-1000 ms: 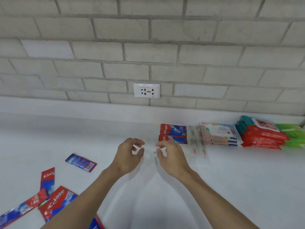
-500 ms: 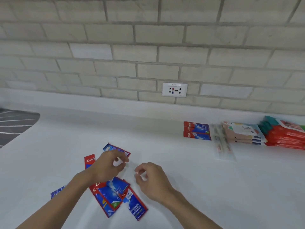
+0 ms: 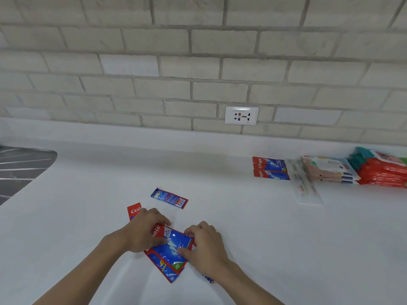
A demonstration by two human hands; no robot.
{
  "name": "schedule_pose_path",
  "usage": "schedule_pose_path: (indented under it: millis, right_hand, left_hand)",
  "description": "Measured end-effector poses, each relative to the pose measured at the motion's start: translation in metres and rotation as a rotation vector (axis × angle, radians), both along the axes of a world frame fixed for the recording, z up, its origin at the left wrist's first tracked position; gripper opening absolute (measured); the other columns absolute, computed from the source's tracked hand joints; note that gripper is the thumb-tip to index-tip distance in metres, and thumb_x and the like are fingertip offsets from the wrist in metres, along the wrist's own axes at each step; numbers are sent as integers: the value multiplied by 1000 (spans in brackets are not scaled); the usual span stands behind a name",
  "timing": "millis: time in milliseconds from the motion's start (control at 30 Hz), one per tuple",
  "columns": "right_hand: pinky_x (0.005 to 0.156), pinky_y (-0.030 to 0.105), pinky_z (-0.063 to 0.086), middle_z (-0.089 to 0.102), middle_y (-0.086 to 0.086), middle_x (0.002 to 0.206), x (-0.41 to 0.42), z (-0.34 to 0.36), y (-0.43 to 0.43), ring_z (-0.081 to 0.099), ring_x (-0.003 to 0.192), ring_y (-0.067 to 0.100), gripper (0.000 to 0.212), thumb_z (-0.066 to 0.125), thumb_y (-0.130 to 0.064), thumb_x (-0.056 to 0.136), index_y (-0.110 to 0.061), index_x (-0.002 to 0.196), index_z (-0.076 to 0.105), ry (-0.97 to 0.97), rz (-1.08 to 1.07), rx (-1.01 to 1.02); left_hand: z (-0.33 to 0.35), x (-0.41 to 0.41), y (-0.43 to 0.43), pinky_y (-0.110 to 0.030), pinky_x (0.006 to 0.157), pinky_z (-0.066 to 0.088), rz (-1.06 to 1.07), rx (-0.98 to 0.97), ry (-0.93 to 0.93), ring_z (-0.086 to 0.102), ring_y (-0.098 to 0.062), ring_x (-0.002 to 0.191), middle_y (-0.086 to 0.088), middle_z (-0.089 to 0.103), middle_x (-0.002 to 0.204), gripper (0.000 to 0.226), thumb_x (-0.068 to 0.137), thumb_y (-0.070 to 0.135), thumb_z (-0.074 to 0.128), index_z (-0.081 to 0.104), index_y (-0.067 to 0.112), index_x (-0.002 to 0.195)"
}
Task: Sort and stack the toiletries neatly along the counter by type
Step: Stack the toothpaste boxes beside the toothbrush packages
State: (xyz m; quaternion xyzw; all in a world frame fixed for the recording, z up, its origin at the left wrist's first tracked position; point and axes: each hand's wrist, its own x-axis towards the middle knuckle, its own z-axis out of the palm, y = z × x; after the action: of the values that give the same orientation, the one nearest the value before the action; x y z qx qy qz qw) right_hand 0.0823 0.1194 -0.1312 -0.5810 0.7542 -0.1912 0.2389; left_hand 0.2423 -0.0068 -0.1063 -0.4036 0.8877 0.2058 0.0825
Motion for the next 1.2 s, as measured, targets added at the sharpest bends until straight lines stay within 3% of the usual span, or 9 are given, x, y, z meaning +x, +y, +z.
schedule_pose_path:
  millis: [167,367,467,533,633,833,1033,1200]
  right_hand:
    - [88,18,50,56,-9,119,-3,-8,3,54,110,8,47,72,-47,81,-30,121,54,-140,-128,-52]
    - [71,15,53,62,-7,97,-16,-3,7,62,89,9,14,68,-38,88,-28,98,63,-291,-253,-159]
    - [63,16,54,67,-10,94,-25,5,8,67,86,8,14,67,-37,88,-29,90,57,-444,-312,-167]
    - [60,14,53,69,-5,94,-35,11,8,67,81,8,14,67,-36,89,-26,90,57,-498,-347,-177]
    - [53,7,44,67,-4,89,-54,18,9,60,71,4,11,67,-31,90,-23,87,60,-489,-383,-207]
    - [57,4,41,67,-5,87,-105,22,17,59,71,2,12,66,-24,90,-13,94,70,-501,-459,-221]
    - [56,4,42,67,-3,82,-155,26,24,58,66,1,11,69,-23,88,-12,88,69,-480,-553,-264]
    - [50,7,41,66,-6,76,-198,28,26,58,62,0,14,73,-24,85,-16,92,65,-423,-641,-306]
  left_hand:
    - [-1,-8,1,-19,93,42,-33,-78,27,39,-7,109,16,49,120,46,80,53,67,52,40,121]
    - [3,-18,0,-27,95,38,-58,-135,96,37,-7,107,20,50,111,20,86,48,62,57,41,104]
    - [7,-23,-1,-23,89,44,-61,-55,176,48,-4,101,27,52,103,13,87,46,62,53,45,97]
    - [15,-29,-1,-16,75,51,-22,66,308,57,1,92,27,59,97,9,88,40,63,61,40,97]
    - [23,-43,0,-12,65,50,23,178,438,59,7,90,19,65,95,16,88,31,64,67,25,103]
    - [22,-92,-1,-23,60,54,76,324,539,69,-16,72,-1,74,80,8,85,24,72,71,19,91]
    - [26,-147,5,-29,61,57,119,413,649,69,-24,68,-9,73,77,8,84,13,73,70,10,90]
    - [18,-188,5,-39,70,59,228,439,741,71,-30,68,-11,71,83,19,77,2,76,69,12,92]
